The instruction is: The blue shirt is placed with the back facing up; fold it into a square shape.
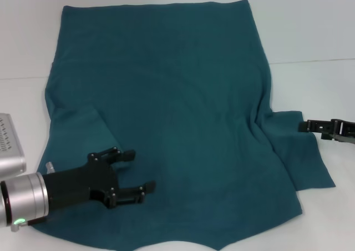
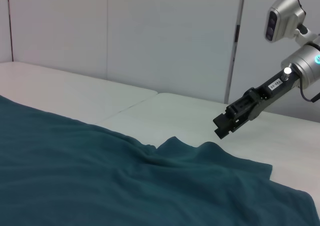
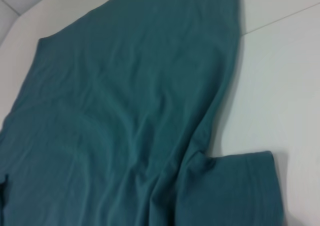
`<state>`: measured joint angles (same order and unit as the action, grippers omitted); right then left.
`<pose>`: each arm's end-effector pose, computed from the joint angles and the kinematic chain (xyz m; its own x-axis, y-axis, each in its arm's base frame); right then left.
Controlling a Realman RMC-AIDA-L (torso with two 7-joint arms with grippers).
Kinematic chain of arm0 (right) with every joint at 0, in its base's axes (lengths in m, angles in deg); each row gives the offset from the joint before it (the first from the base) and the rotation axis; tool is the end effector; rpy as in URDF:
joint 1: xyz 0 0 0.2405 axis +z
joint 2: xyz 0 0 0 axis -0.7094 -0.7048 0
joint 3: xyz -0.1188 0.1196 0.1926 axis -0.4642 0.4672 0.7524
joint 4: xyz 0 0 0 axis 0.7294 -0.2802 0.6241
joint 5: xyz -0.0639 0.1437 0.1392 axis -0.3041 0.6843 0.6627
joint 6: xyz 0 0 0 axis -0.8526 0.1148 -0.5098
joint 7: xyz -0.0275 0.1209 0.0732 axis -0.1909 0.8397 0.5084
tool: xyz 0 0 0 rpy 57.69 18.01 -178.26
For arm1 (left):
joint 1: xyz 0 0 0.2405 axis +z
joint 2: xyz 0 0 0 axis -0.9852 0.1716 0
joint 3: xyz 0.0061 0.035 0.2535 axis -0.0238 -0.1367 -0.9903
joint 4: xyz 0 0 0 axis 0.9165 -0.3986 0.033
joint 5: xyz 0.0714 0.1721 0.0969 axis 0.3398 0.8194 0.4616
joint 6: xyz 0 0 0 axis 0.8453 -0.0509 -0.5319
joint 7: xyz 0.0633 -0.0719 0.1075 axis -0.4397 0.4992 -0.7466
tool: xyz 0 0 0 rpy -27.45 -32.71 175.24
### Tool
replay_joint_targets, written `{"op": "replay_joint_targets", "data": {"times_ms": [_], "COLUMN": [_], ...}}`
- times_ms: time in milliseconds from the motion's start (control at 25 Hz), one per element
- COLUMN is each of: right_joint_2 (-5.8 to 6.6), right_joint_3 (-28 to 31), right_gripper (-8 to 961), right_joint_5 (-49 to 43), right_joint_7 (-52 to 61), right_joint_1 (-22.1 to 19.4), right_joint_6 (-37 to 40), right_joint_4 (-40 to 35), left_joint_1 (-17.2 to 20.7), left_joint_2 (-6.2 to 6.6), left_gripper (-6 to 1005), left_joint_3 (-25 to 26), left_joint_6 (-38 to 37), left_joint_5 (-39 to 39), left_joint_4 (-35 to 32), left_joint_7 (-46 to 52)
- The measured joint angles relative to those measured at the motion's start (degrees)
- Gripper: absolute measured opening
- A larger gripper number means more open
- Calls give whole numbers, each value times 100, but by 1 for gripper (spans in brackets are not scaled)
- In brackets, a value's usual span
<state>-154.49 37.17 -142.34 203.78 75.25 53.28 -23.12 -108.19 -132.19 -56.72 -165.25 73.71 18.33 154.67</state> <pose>0.3457 0.3668 0.0631 0.2047 -0.7858 -0.5836 -0.9746 -0.1082 -0.1961 -0.2630 0.3224 -0.0439 0.8558 0.2116 0.4720 0.3677 -0.8907 -0.2674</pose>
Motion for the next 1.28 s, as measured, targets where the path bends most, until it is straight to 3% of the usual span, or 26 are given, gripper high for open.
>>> {"op": "replay_joint_targets", "data": {"times_ms": [720, 1280], "right_joint_2": [-158, -166], "right_joint_3": [-137, -230], "right_gripper": [913, 912], "right_joint_5": [-110, -128], "right_joint_7": [-27, -46], "right_joint_1": [49, 88], "right_joint_6": [-371, -557], "right_joint_4": [20, 150], "left_joint_1": [-40, -31], "left_joint_2": [12, 12], "left_gripper": [891, 890], "left_joint_3": [-1, -1], "left_joint_6": [50, 50], "left_joint_5": [-1, -1], "left_joint_4": [12, 11], "left_joint_7": [114, 130]}}
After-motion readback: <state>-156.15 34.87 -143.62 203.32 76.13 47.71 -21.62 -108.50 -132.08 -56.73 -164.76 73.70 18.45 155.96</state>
